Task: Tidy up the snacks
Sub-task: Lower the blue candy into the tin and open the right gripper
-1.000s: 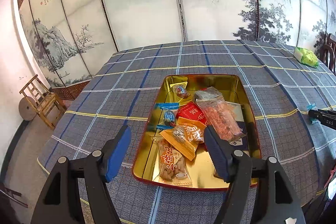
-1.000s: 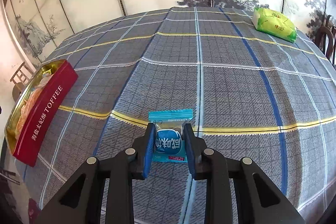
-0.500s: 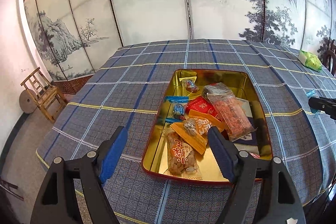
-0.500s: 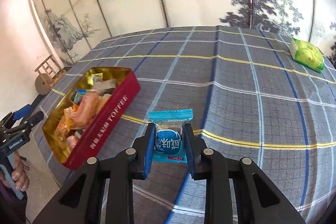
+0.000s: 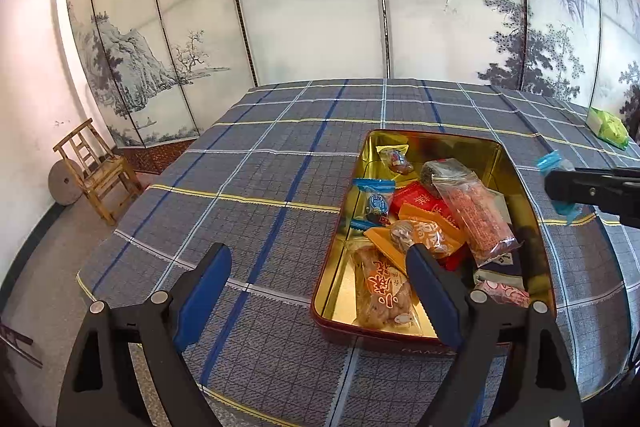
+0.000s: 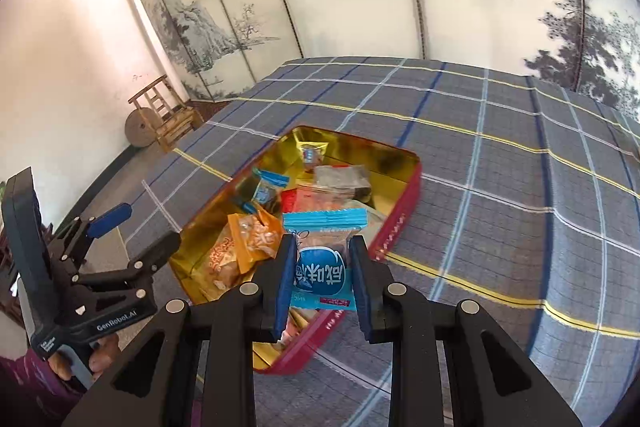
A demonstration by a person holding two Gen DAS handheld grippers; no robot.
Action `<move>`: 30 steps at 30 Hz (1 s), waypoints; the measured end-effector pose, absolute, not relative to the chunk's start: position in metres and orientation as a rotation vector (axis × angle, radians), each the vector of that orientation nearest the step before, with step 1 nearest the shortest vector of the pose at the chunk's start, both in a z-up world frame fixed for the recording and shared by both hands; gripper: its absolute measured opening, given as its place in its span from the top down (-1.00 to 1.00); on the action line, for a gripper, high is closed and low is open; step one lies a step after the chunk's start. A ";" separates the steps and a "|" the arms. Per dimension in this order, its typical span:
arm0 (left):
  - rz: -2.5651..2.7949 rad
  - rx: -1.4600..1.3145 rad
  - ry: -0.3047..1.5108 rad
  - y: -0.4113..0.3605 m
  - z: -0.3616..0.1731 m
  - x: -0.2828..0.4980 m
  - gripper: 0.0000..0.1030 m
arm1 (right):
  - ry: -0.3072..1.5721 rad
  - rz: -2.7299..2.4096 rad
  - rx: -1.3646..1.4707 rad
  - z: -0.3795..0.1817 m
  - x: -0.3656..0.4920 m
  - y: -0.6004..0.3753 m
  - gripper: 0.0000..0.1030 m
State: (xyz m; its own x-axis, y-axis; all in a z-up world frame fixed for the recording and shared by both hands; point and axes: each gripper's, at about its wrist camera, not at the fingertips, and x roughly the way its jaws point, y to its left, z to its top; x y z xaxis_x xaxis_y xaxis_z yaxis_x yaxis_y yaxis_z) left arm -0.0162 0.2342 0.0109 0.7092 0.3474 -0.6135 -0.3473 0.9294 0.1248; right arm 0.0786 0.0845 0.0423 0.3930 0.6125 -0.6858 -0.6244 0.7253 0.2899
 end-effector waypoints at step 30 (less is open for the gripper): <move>0.421 -0.025 0.717 0.273 0.003 -0.009 -0.82 | 1.001 0.831 -0.014 0.006 0.150 0.208 0.46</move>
State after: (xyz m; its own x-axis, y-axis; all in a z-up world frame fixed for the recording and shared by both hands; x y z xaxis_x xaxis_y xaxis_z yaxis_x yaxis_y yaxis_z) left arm -0.0088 0.2731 0.0034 0.6735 0.3659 -0.6423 -0.3828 0.9159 0.1204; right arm 0.1499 0.2079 0.0060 0.2664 0.6094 -0.7468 -0.6218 0.7006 0.3499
